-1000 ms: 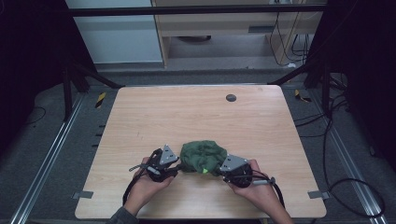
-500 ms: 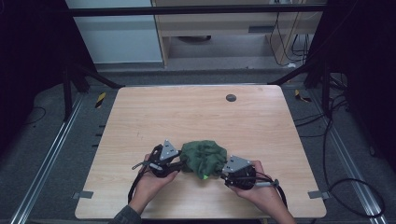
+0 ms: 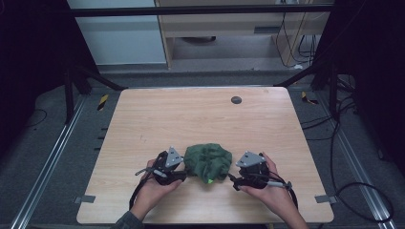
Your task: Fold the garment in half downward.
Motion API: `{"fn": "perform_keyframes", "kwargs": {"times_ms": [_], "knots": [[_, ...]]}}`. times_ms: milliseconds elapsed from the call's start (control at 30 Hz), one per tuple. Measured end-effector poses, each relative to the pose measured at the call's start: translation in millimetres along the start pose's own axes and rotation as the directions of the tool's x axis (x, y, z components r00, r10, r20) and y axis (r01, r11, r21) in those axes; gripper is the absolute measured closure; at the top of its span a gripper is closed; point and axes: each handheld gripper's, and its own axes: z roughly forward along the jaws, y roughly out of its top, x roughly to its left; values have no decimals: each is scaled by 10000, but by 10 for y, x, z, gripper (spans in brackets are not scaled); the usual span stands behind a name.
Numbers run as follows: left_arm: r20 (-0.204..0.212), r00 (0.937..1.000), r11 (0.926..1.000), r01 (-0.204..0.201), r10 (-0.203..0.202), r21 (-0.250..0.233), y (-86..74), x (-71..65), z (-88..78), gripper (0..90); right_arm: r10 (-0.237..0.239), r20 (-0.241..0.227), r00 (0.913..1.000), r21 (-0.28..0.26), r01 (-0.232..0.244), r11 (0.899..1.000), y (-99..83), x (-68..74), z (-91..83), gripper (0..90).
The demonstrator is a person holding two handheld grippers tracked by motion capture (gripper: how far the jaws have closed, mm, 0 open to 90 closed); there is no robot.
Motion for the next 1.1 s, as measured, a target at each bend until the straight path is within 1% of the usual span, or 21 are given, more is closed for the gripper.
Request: {"fn": "perform_keyframes", "kwargs": {"times_ms": [100, 133, 200, 233, 267, 300, 333, 367, 433, 500, 533, 567, 667, 700, 733, 767, 800, 867, 933, 967, 1100], "knots": [[-163, 9993, 9994, 339, -340, -89, 16, 95, -46, 311, 501, 163, 9986, -132, -499, 9987, 6, -101, 8, 78], [-188, 9987, 9989, 474, -475, -55, 19, 125, -55, 263, 663, 186, 9976, -56, -662, 9978, 16, -141, 12, 71], [-409, 9961, 9969, 780, -781, -42, 21, 223, -77, 170, 783, 213, 9967, 21, -784, 9969, 32, -218, 13, 63], [-458, 9952, 9962, 871, -868, 41, 20, 281, -87, 140, 840, 298, 9960, 45, -842, 9964, 41, -268, 16, 64], [-421, 9940, 9948, 1011, -1006, 103, 15, 355, -98, 118, 976, 337, 9947, 82, -979, 9952, 53, -318, 21, 66], [-372, 9935, 9941, 1079, -1074, 120, 7, 403, -103, 100, 1125, 305, 9932, 122, -1129, 9935, 72, -384, 28, 66], [-374, 9924, 9929, 1179, -1172, 157, -11, 483, -111, 92, 1171, 279, 9927, 91, -1174, 9930, 81, -426, 35, 66], [-379, 9917, 9922, 1237, -1230, 165, -25, 533, -111, 83, 1325, 297, 9907, 92, -1328, 9911, 98, -496, 52, 67], [-348, 9905, 9903, 1345, -1333, 347, -62, 664, -98, 69, 1509, 278, 9882, 188, -1515, 9883, 117, -591, 83, 67], [-609, 9889, 9889, 1387, -1354, 538, -95, 795, -83, 66, 1718, 344, 9845, 285, -1728, 9845, 125, -697, 143, 71], [-676, 9875, 9869, 1471, -1426, 668, -113, 871, -70, 67, 1866, 350, 9818, 361, -1878, 9815, 125, -745, 178, 76], [-705, 9874, 9862, 1466, -1413, 768, -122, 916, -63, 66, 2044, 398, 9781, 409, -2060, 9777, 121, -801, 222, 83], [-899, 9852, 9829, 1549, -1462, 992, -155, 1067, -21, 66, 2267, 508, 9726, 600, -2296, 9714, 101, -901, 337, 86], [-966, 9831, 9804, 1658, -1557, 1068, -164, 1100, -6, 67, 2320, 588, 9709, 696, -2358, 9693, 89, -938, 390, 94], [-1018, 9825, 9796, 1672, -1561, 1113, -173, 1128, 10, 69, 2407, 619, 9686, 773, -2451, 9664, 81, -958, 428, 95], [-1038, 9820, 9786, 1693, -1575, 1166, -179, 1145, 21, 69, 2415, 625, 9684, 814, -2461, 9658, 76, -975, 459, 97], [-1157, 9805, 9777, 1724, -1588, 1196, -187, 1171, 37, 69, 2475, 610, 9670, 882, -2522, 9636, 77, -982, 476, 99], [-1247, 9780, 9773, 1809, -1670, 1100, -198, 1207, 65, 69, 2412, 646, 9683, 907, -2464, 9649, 75, -1010, 526, 100], [-1287, 9756, 9748, 1926, -1779, 1122, -204, 1241, 94, 69, 2540, 661, 9650, 854, -2591, 9621, 79, -1037, 565, 109], [-1337, 9753, 9750, 1913, -1759, 1128, -205, 1251, 102, 70, 2714, 629, 9604, 783, -2758, 9580, 77, -1052, 586, 114], [-1384, 9751, 9738, 1904, -1730, 1242, -208, 1288, 156, 71, 3044, 612, 9506, 743, -3085, 9483, 51, -1109, 624, 113]]}}
